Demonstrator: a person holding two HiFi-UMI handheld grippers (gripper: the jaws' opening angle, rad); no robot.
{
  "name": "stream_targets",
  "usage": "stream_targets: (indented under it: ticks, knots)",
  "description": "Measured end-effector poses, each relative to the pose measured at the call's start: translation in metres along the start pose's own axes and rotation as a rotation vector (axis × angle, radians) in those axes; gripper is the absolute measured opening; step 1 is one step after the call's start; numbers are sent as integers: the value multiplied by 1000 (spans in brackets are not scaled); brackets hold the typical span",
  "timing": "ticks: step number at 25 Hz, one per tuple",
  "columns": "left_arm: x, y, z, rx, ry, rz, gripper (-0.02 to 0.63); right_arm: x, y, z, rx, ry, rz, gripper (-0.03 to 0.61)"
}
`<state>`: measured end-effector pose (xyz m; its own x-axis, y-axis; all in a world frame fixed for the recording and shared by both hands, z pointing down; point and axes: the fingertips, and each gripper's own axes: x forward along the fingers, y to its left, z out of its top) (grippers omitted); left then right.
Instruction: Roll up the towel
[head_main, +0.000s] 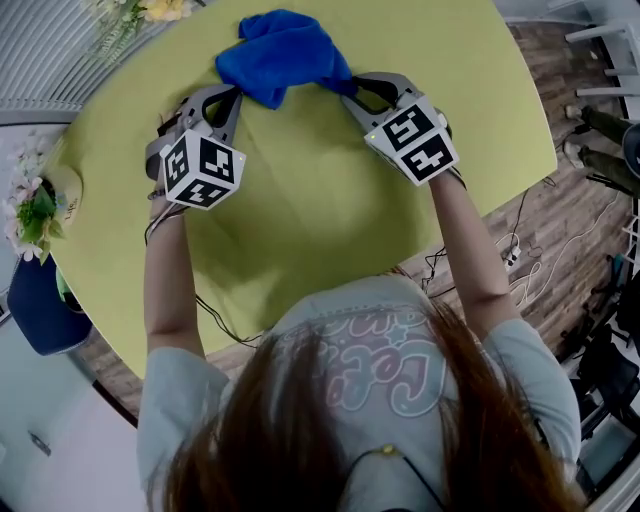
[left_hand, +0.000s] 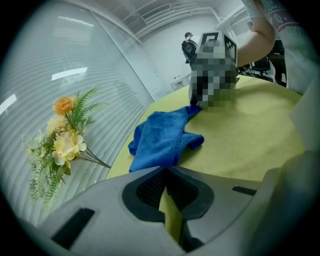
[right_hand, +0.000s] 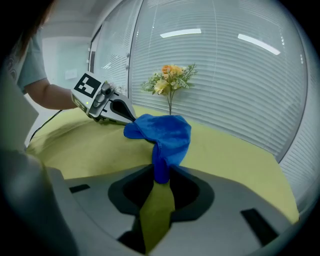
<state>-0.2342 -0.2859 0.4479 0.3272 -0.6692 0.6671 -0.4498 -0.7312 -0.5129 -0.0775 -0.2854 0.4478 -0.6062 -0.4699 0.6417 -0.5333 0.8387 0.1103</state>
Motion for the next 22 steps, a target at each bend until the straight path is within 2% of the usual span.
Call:
stream_targets:
  ticks: [1, 3, 9, 14, 16, 22]
  knots:
    - [0, 1, 0, 1, 1, 8, 13, -1, 0, 0, -12, 3, -11, 96]
    - [-3, 4, 0, -10, -2, 28, 12, -2, -4, -1, -26, 6, -52, 25]
    - [-14, 13, 2, -135, -48, 57, 11, -7, -12, 0, 24, -28, -101, 22]
    - [-15, 8, -1, -73, -15, 57, 11, -16, -23, 2, 56, -65, -144, 21]
    - [-19, 10, 0, -93, -24, 64, 11, -20, -26, 4, 62, -84, -155, 21]
    - [-47, 32, 9, -172, -57, 157, 10, -42, -39, 21, 65, -175, -205, 20]
